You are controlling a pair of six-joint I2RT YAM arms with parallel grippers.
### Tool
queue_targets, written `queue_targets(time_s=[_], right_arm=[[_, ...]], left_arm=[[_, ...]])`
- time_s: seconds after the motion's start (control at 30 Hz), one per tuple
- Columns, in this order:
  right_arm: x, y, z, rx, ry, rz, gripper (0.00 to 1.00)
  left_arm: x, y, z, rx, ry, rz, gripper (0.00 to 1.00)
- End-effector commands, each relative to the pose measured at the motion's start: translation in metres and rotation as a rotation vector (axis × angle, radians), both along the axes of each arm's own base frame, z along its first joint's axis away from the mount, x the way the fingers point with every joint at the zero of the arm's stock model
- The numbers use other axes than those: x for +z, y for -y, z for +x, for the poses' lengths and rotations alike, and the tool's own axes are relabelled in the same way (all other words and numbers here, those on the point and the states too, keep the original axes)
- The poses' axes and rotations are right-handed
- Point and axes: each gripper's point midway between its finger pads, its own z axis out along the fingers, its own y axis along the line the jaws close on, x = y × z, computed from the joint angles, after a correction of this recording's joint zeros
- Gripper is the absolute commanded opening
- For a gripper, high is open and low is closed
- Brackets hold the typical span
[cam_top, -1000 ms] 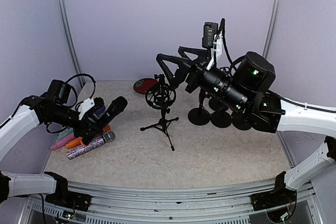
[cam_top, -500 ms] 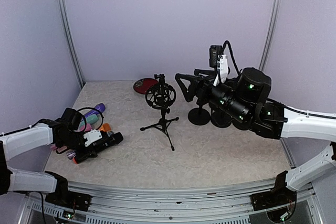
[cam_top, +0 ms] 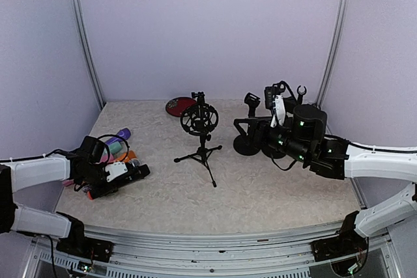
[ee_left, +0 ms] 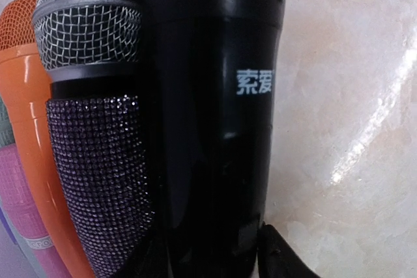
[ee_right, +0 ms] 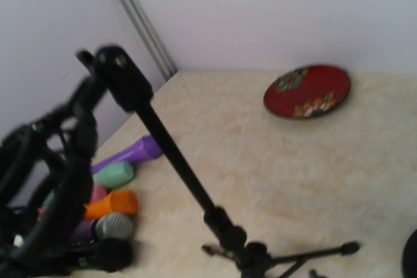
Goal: Remove the microphone from the stand
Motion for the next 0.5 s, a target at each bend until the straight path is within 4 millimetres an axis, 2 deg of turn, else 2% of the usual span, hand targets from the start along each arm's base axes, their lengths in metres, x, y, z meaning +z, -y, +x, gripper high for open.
queue_targets(time_s=[0.0, 0.13, 0.2, 0.33, 0.43, 0.47], right_arm=[[-0.023, -0.010, 0.002, 0.096, -0.099, 0.034, 0.62], [-0.045, -0.018, 0.013, 0.165, -0.179, 0.067, 0.61], [-0.052, -0.026, 0.018, 0.214, -0.214, 0.084, 0.61], [-0.074, -0.047, 0.031, 0.300, -0.286, 0.089, 0.61], [-0.084, -0.063, 0.039, 0.346, -0.313, 0.099, 0.61], [-0.088, -0.067, 0.041, 0.360, -0.325, 0.103, 0.61]], left_arm=[[0.024, 0.016, 0.012, 0.004, 0.035, -0.086, 0.52], [0.053, 0.038, 0.011, -0.047, 0.032, -0.208, 0.68], [0.069, 0.057, 0.005, -0.111, 0.024, -0.262, 0.77], [0.114, 0.076, 0.004, -0.160, 0.034, -0.379, 0.98], [0.150, 0.088, 0.003, -0.201, 0.044, -0.470, 0.99], [0.160, 0.084, 0.006, -0.187, 0.053, -0.487, 0.99]])
